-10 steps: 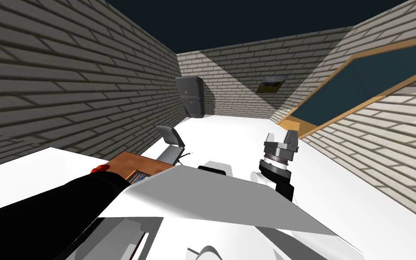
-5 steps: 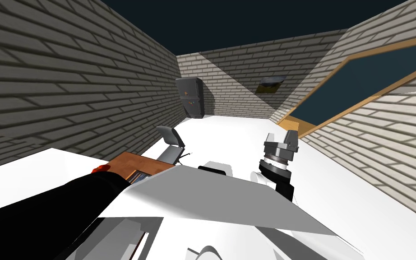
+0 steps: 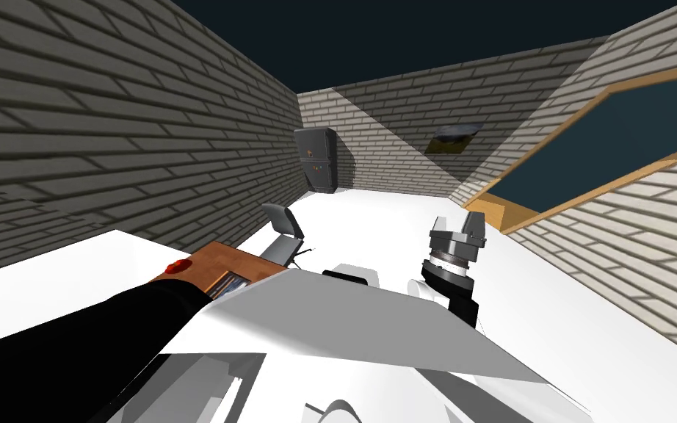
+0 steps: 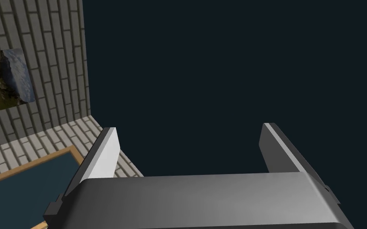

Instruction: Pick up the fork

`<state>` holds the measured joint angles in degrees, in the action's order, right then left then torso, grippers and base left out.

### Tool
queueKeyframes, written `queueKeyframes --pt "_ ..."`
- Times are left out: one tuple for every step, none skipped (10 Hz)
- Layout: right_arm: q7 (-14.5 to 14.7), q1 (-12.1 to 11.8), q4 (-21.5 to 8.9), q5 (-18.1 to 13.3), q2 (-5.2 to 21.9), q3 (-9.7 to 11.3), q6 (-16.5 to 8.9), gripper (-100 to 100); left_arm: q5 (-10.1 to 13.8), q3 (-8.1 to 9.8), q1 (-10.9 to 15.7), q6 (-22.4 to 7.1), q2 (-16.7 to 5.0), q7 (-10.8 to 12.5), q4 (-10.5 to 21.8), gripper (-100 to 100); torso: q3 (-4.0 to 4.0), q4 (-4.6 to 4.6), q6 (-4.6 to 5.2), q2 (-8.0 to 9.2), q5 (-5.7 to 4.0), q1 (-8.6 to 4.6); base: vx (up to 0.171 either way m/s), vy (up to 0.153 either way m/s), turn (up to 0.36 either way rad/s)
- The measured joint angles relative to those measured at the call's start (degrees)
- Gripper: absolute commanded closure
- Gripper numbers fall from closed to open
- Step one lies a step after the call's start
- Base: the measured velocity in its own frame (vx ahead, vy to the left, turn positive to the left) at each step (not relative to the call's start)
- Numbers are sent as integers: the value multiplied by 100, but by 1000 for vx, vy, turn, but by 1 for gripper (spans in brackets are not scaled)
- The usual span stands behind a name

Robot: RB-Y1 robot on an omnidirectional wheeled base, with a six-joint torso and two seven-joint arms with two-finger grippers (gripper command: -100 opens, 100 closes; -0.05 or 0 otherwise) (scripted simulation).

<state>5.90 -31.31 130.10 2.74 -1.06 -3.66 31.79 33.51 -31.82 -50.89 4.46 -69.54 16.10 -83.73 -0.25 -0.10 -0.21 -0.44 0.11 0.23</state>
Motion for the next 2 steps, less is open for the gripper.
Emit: queueKeyframes --pt "0 0 0 0 0 0 0 0 0 41 -88 11 -101 -36 -117 100 0 -1 -2 1 -2 0 29 4 41" --pt "0 1 0 0 0 1 0 0 0 45 -100 13 -111 -45 -130 0 6 2 4 12 1 0 5 0 -8"
